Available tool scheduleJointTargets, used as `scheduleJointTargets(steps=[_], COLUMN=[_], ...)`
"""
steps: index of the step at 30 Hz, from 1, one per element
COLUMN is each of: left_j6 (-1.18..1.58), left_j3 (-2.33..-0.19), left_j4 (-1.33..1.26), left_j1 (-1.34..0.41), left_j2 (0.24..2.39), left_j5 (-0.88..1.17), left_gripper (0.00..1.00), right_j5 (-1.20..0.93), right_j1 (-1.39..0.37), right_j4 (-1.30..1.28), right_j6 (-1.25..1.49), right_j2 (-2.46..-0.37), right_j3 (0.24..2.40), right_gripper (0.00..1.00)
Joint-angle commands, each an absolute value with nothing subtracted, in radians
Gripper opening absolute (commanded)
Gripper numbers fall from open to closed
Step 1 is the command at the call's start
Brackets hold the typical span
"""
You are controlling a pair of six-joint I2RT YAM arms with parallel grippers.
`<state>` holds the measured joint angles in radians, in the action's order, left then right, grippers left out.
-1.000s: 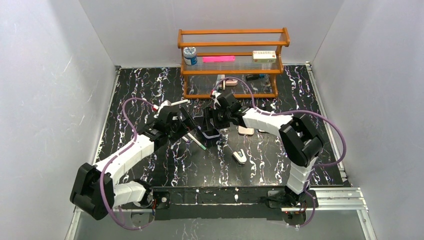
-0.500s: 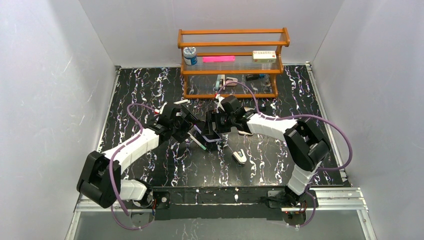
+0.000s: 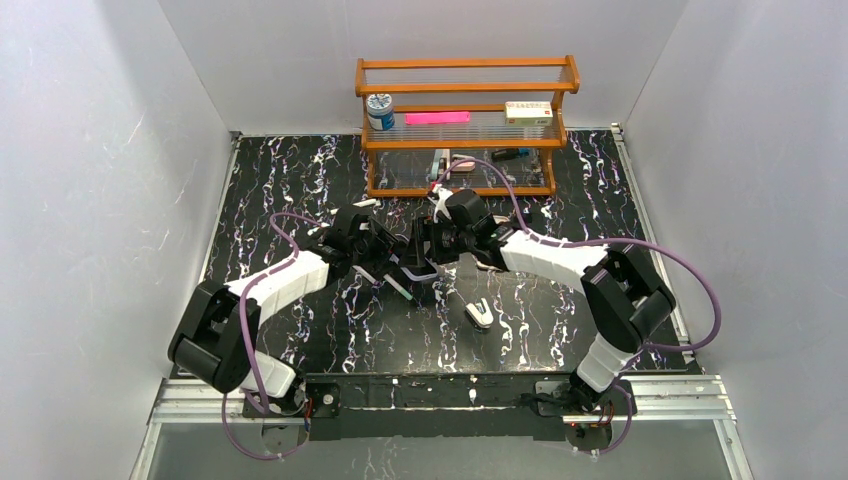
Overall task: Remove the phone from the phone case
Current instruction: Pick up the phone at the center of the board.
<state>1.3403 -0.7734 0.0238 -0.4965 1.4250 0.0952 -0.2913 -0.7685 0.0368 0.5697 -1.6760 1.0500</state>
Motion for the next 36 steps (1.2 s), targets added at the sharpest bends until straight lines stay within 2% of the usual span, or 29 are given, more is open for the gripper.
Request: scheduleJointTargets(steps=[1, 3, 5, 9, 10, 12, 17, 22, 29, 36], left_j6=[1.333, 1.328, 1.328, 1.324, 1.324, 1.324, 1.330, 1.348, 1.459, 1.548], left_j3=[-0.804, -0.798, -0.786, -0.760, -0.754, -0.745, -0.732, -0.696, -0.627, -0.634], left_j4=[0.005, -0.036, -0.057, -0.090, -0.101, -0.132, -0.193, -0.289, -0.476, -0.544], left_j1=[-0.491, -0.491, -0.491, -0.485, -0.482, -0.475, -0.469, -0.464, -0.460, -0.460], left_j2=[1.400, 1.392, 1.377, 1.334, 1.324, 1.305, 1.248, 1.183, 1.143, 1.135], left_j5=[0.106, 0.111, 0.111, 0.100, 0.098, 0.095, 0.070, 0.035, 0.014, -0.017], left_gripper=[0.50, 0.37, 0.19, 0.01, 0.00, 0.00, 0.00, 0.00, 0.00, 0.00], right_j5=[-0.305, -0.299, -0.291, -0.285, -0.282, -0.272, -0.276, -0.283, -0.295, -0.309], right_j1=[-0.780, -0.780, -0.780, -0.781, -0.780, -0.779, -0.755, -0.723, -0.713, -0.714], right_j4=[0.142, 0.166, 0.182, 0.201, 0.206, 0.211, 0.244, 0.276, 0.357, 0.432], right_j6=[0.568, 0.569, 0.571, 0.577, 0.583, 0.599, 0.669, 0.743, 0.883, 0.970], right_j2=[-1.608, -1.591, -1.570, -1.536, -1.527, -1.502, -1.428, -1.348, -1.263, -1.237], right_j3=[1.049, 1.029, 1.014, 0.995, 0.988, 0.976, 0.928, 0.885, 0.805, 0.754], right_gripper=[0.01, 0.01, 0.01, 0.01, 0.03, 0.11, 0.49, 0.75, 0.84, 0.83])
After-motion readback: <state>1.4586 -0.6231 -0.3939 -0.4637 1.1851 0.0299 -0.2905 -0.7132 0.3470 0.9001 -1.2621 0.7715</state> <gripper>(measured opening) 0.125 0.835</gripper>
